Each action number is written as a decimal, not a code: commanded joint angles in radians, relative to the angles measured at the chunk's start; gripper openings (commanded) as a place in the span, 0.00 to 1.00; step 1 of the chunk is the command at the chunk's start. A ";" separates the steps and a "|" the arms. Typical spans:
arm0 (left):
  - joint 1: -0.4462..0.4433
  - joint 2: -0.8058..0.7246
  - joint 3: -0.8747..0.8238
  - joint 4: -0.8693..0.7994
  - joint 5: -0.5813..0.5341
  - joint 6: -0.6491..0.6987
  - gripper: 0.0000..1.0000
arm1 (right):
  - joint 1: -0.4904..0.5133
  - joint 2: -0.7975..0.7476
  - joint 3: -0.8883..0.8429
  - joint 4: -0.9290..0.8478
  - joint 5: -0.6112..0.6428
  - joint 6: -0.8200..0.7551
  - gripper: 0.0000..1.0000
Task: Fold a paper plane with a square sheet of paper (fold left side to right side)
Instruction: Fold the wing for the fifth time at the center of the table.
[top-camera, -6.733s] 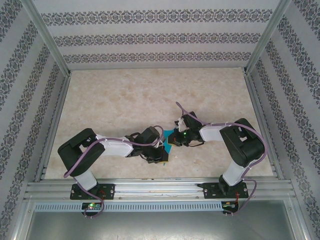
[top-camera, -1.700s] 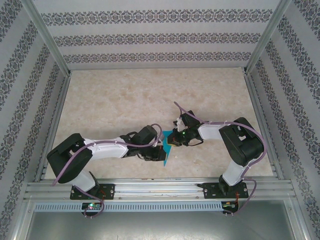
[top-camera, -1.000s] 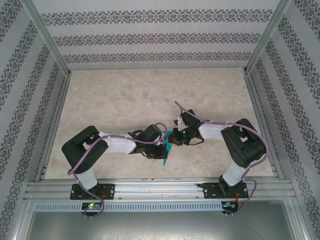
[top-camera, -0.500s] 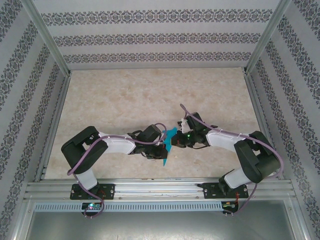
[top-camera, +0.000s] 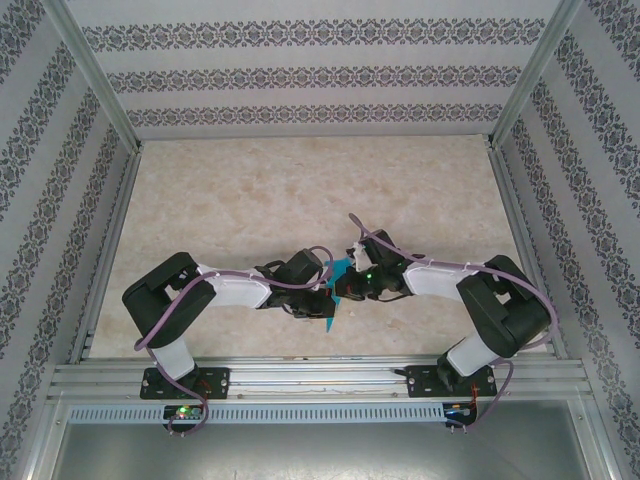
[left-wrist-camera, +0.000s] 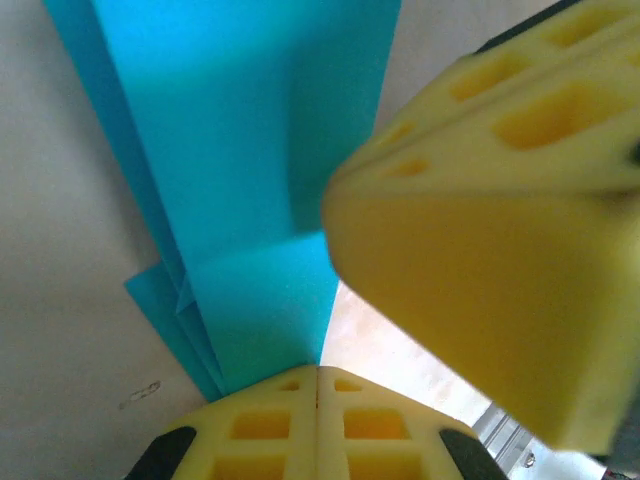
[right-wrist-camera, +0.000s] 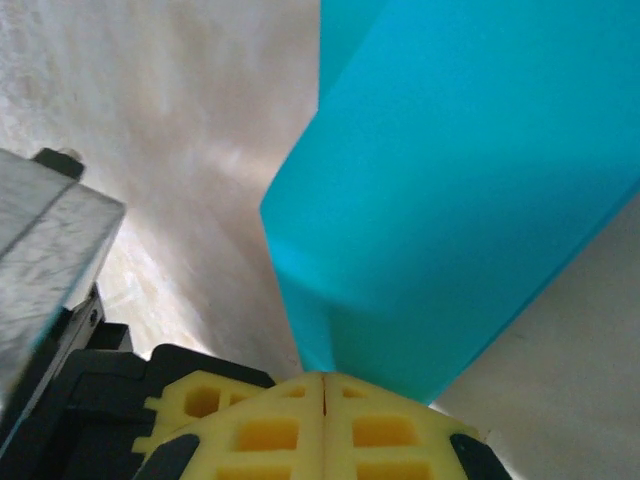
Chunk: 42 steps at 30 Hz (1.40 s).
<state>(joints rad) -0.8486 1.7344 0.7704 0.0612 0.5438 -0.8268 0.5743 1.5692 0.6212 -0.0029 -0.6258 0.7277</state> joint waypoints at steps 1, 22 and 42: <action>0.005 0.006 -0.021 -0.072 -0.047 -0.002 0.00 | 0.013 0.026 -0.009 0.012 0.003 0.013 0.00; 0.004 0.008 -0.040 -0.087 -0.046 -0.005 0.00 | -0.028 0.095 0.068 -0.057 0.093 -0.078 0.00; 0.003 -0.001 -0.051 -0.089 -0.045 -0.005 0.00 | -0.149 0.178 0.167 -0.070 0.089 -0.147 0.00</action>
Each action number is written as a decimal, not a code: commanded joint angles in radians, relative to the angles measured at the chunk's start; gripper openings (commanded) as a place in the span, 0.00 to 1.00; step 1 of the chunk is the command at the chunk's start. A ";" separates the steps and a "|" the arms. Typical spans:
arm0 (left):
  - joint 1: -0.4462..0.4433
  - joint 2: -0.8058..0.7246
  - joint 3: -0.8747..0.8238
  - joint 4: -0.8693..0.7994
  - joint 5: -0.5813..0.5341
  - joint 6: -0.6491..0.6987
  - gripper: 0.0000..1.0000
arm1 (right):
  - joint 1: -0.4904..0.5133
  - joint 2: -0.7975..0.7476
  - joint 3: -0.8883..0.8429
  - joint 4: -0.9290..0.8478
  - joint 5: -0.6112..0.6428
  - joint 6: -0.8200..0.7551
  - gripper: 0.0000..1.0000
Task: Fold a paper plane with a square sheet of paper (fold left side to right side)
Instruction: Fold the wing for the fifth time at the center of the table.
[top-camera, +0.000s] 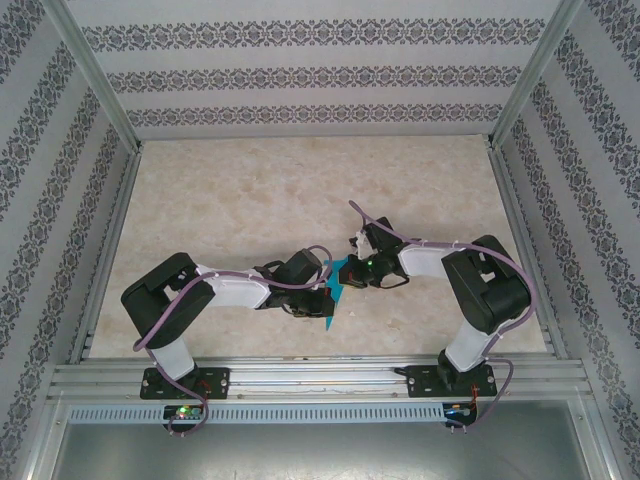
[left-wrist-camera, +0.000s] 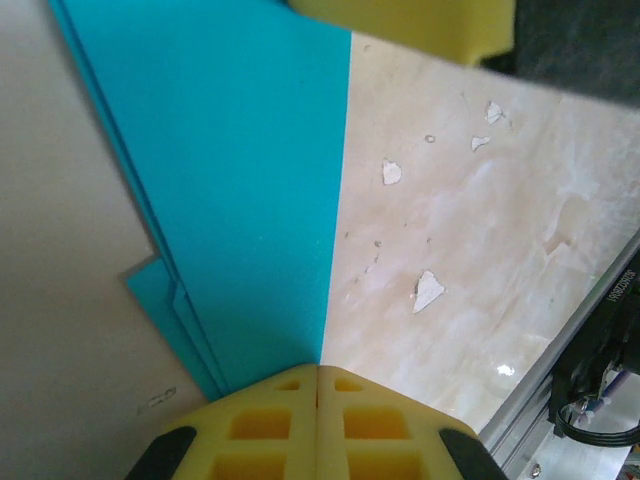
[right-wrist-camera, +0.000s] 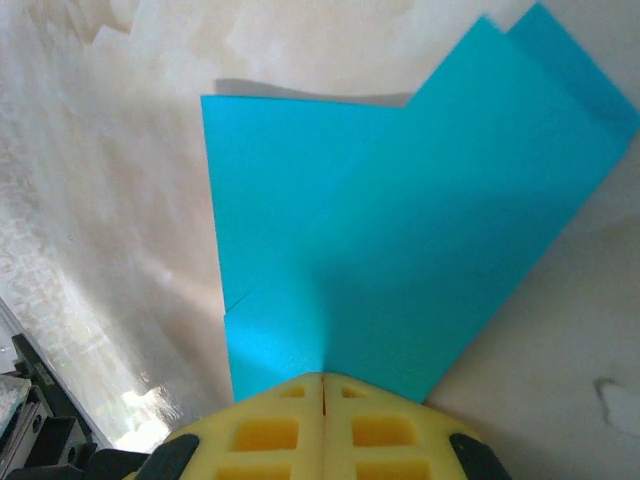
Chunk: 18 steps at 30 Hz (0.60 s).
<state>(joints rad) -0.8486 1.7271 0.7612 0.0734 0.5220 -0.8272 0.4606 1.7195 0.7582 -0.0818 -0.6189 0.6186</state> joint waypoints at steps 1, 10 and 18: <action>0.003 0.006 -0.044 -0.102 -0.022 -0.004 0.00 | -0.041 0.032 0.036 0.005 0.082 -0.043 0.00; 0.003 0.010 -0.040 -0.101 -0.019 -0.004 0.00 | -0.090 0.070 0.085 -0.013 0.072 -0.077 0.00; 0.003 0.011 -0.039 -0.102 -0.019 -0.003 0.00 | -0.131 0.106 0.128 -0.030 0.067 -0.092 0.00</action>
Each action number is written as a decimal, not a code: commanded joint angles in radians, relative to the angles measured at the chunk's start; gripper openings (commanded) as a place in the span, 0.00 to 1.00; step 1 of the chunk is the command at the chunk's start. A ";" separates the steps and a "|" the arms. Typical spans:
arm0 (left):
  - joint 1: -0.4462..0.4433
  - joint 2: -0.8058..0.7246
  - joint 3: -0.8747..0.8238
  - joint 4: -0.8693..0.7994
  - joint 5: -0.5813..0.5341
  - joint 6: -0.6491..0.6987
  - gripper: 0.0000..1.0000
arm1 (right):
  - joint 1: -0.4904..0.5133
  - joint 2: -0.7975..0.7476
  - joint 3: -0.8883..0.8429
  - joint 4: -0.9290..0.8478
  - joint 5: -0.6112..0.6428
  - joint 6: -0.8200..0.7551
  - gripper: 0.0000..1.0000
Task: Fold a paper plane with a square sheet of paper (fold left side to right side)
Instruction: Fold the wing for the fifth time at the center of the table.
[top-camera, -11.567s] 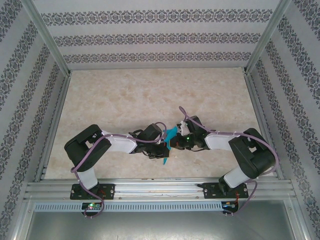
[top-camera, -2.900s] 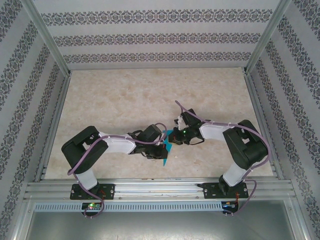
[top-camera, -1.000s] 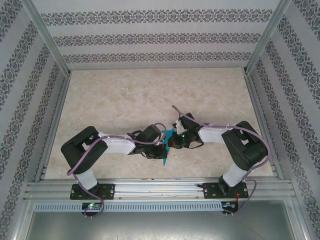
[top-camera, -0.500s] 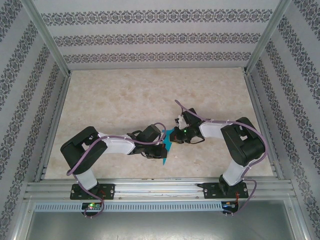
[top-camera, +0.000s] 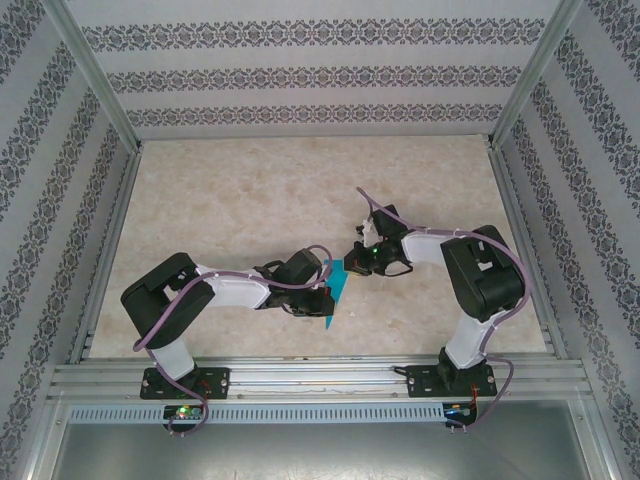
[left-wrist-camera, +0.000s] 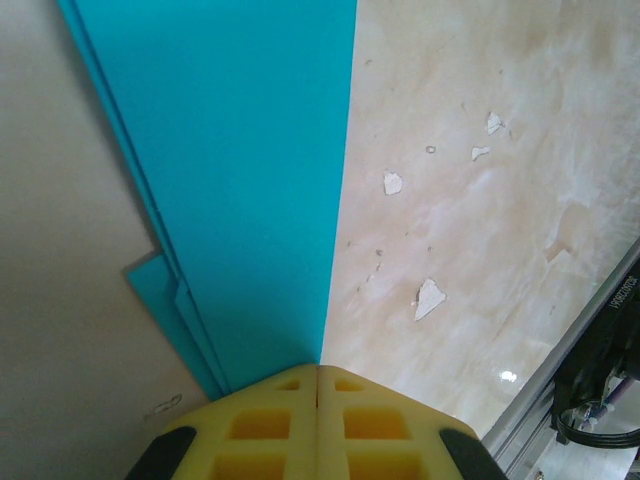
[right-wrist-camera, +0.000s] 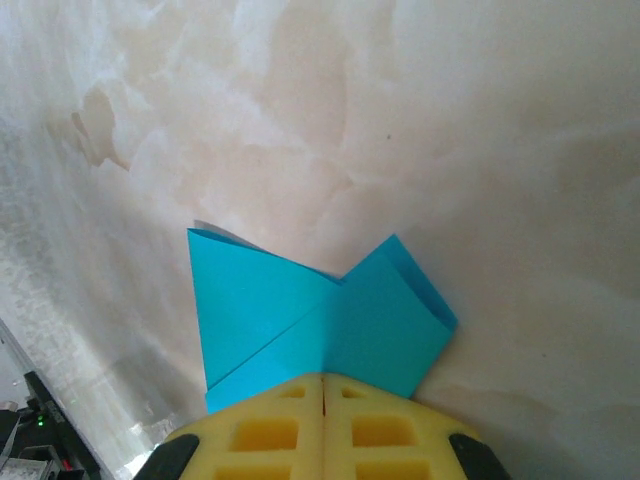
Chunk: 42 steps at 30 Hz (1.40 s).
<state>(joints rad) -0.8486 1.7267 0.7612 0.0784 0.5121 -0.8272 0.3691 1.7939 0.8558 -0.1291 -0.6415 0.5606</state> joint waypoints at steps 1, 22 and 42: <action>0.003 0.010 -0.040 -0.109 -0.010 -0.003 0.00 | -0.046 0.033 0.035 0.017 0.088 -0.036 0.00; 0.003 0.008 -0.039 -0.104 -0.014 -0.003 0.00 | -0.084 0.045 0.091 -0.025 0.072 -0.061 0.00; 0.003 0.000 -0.041 -0.080 -0.021 -0.019 0.00 | -0.108 -0.248 -0.017 -0.064 0.055 -0.044 0.12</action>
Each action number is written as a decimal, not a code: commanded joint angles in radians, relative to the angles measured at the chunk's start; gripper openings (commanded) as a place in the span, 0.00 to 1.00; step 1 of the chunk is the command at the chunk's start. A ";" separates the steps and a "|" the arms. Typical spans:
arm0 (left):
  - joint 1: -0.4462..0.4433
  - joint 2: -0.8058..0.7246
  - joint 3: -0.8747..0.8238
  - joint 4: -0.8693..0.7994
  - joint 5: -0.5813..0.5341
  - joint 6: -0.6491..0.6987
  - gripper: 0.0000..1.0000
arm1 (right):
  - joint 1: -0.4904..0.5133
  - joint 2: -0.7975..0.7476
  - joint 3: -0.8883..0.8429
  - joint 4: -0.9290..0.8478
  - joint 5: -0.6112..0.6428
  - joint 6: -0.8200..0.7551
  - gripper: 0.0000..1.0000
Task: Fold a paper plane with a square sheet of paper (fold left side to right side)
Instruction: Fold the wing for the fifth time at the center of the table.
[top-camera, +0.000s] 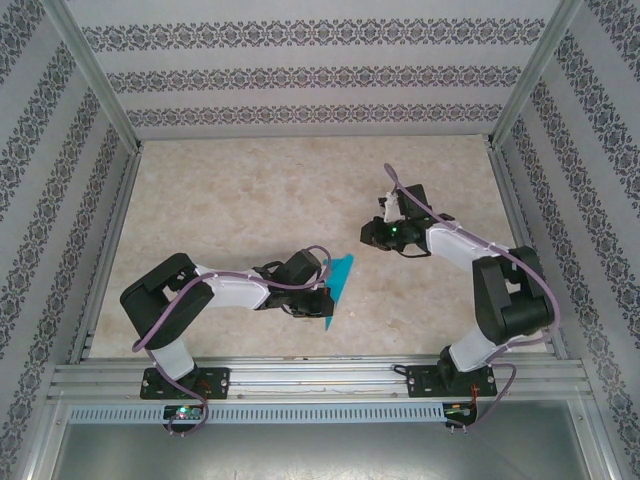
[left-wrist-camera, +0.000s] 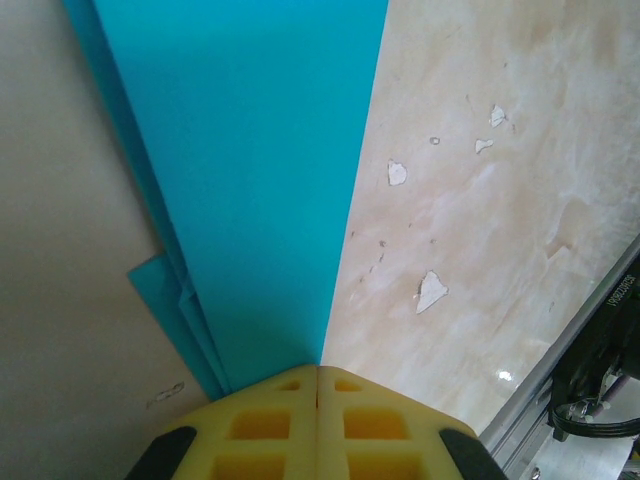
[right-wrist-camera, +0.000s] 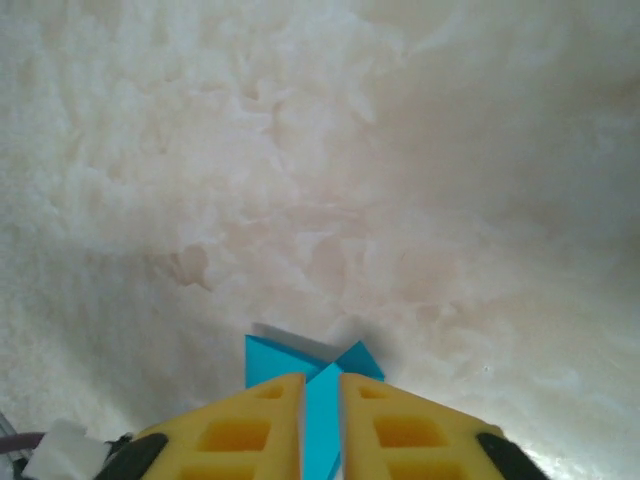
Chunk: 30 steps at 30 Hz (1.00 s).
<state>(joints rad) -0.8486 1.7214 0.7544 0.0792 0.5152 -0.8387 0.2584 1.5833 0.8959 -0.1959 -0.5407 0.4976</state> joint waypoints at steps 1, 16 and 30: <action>0.003 0.006 -0.035 -0.079 -0.026 -0.009 0.00 | 0.010 -0.044 -0.076 0.023 -0.072 0.034 0.09; 0.003 -0.006 -0.029 -0.070 -0.017 -0.014 0.00 | 0.215 0.153 -0.120 0.161 -0.064 0.158 0.00; 0.000 -0.101 0.016 -0.041 0.075 -0.030 0.00 | 0.216 0.228 -0.129 0.128 -0.053 0.169 0.00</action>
<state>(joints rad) -0.8486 1.6531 0.7525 0.0444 0.5465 -0.8467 0.4690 1.7618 0.7769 -0.0257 -0.6483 0.6598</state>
